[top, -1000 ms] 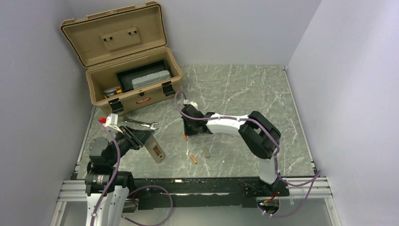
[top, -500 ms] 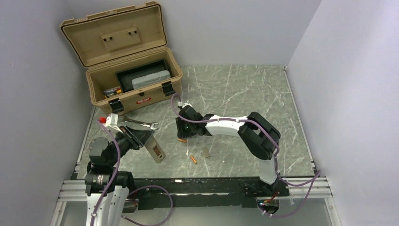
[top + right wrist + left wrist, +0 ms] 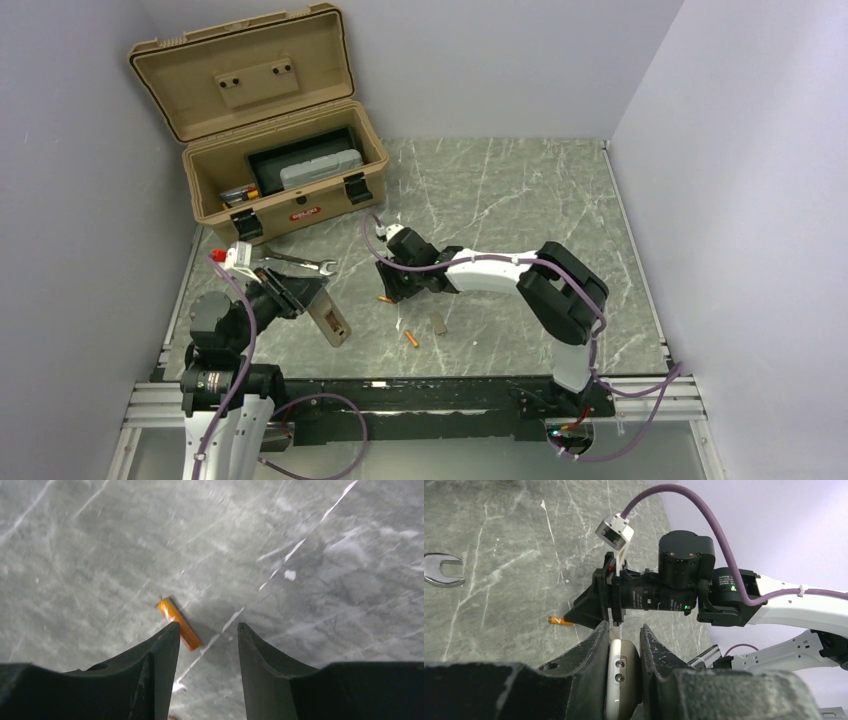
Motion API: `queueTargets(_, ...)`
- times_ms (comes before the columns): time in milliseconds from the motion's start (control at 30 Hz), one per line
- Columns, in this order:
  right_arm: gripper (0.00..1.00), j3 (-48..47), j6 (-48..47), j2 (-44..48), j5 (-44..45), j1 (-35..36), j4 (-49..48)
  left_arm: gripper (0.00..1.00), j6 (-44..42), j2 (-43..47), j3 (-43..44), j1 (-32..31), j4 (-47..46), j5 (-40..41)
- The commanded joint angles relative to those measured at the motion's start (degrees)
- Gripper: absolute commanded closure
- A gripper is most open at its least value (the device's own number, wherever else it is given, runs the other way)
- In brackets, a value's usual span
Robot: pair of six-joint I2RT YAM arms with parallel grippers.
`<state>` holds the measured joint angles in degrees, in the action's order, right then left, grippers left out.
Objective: Load the batteries into the remote control
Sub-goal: Adjust the battery at the center of the board, then pick up the battery from the center of the board.
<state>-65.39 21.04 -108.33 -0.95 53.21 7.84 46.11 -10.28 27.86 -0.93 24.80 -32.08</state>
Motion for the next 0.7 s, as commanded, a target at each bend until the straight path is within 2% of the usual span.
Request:
queueTargets(0,0.51,3.21,-7.08,6.28,-5.8,-0.14,-3.25,1.0,-1.03,0.85,1.32,0.23,-1.02,0.17)
queueTargets(167,0.5,6.5,-8.28,9.79,-9.09,-0.15,-7.45,1.0,-0.72,0.71,1.41,0.23,-1.48,0.12)
queueTargets(400,0.49,6.57,-10.84,9.19,-12.85,0.81,-9.14,1.0,-0.92,0.84,1.69,0.23,-1.06,0.17)
queueTargets(667,0.5,2.39,-16.31,5.06,-4.89,5.02,-3.84,1.0,-0.93,0.79,1.61,0.23,-0.94,0.14)
